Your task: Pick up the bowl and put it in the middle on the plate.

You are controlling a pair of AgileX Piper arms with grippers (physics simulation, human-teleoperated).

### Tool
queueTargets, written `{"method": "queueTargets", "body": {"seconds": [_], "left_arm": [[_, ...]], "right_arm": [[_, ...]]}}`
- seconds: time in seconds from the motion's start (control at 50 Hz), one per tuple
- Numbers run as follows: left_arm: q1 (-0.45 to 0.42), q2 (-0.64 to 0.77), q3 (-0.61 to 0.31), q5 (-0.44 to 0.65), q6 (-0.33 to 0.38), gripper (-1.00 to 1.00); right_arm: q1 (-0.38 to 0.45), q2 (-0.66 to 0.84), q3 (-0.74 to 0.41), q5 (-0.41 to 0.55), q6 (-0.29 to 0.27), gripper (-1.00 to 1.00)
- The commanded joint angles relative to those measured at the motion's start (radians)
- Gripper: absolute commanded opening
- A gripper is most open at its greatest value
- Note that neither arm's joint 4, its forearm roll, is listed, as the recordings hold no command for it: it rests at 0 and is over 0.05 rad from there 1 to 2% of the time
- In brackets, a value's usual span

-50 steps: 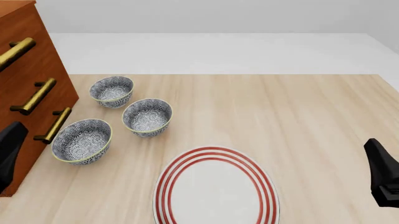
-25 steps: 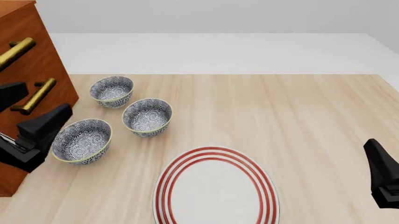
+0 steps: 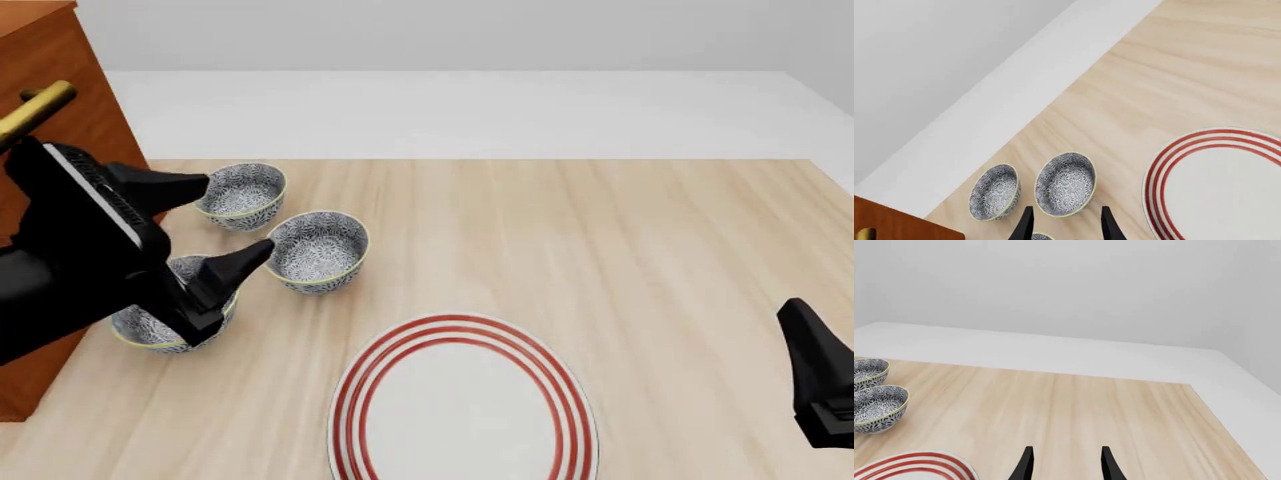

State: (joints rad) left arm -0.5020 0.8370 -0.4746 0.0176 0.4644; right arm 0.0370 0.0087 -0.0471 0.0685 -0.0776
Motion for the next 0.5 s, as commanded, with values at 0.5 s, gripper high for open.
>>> {"method": "queueTargets", "body": {"seconds": [0.5], "left_arm": [[-0.029, 0.493, -0.080, -0.095, 0.187, 1.00]], "right_arm": [[-0.008, -0.004, 0.000, 0.007, 0.010, 1.00]]}}
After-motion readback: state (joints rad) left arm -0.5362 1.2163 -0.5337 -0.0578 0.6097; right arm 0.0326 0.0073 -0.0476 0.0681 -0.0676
